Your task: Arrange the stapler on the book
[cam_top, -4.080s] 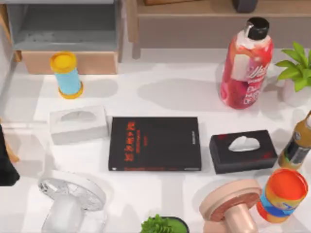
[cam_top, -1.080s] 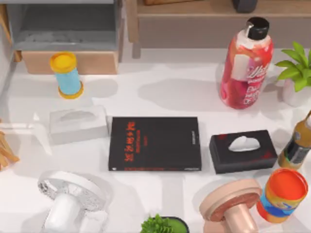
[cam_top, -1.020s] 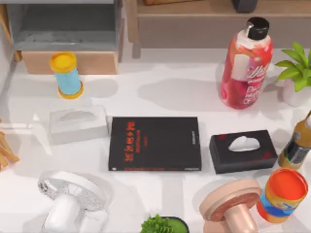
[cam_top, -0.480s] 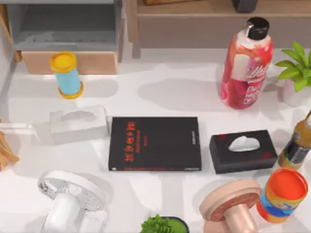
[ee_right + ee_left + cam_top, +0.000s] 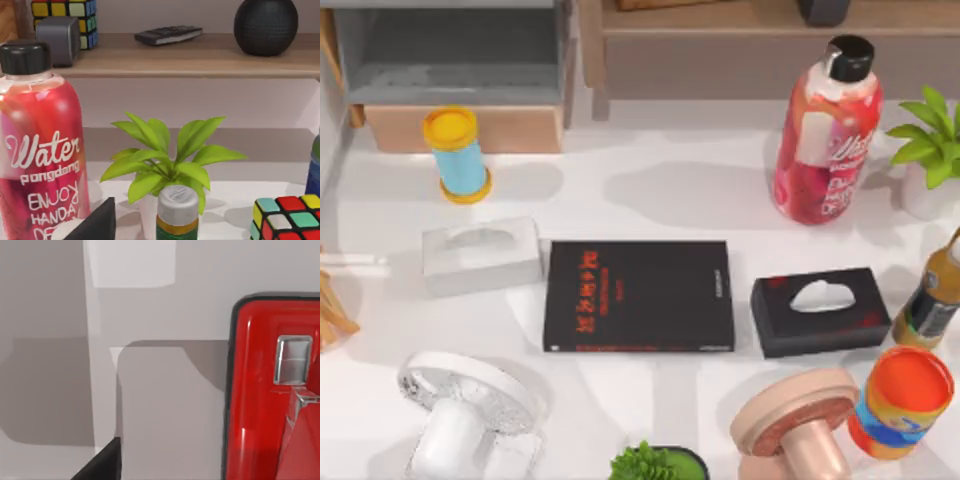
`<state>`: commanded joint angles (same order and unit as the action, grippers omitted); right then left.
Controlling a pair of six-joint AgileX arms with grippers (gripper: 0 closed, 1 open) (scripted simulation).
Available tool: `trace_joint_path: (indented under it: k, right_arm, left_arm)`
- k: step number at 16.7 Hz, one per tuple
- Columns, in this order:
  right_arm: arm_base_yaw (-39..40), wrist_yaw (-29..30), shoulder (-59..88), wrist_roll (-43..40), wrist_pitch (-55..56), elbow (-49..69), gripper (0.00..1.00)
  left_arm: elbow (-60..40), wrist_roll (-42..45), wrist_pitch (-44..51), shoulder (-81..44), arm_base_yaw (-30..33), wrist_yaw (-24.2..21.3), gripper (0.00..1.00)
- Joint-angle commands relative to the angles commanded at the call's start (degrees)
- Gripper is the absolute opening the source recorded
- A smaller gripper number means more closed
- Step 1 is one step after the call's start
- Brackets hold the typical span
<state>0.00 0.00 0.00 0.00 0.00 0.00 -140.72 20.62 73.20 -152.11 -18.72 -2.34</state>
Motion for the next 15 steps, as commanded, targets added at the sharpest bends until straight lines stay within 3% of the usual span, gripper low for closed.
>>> trace_joint_path:
  k: [11,15]
  right_arm:
    - [0.0,0.0,0.0,0.0,0.0,0.0,1.00]
    - [0.0,0.0,0.0,0.0,0.0,0.0,1.00]
  left_arm:
    - [0.0,0.0,0.0,0.0,0.0,0.0,0.02]
    - [0.0,0.0,0.0,0.0,0.0,0.0,0.00]
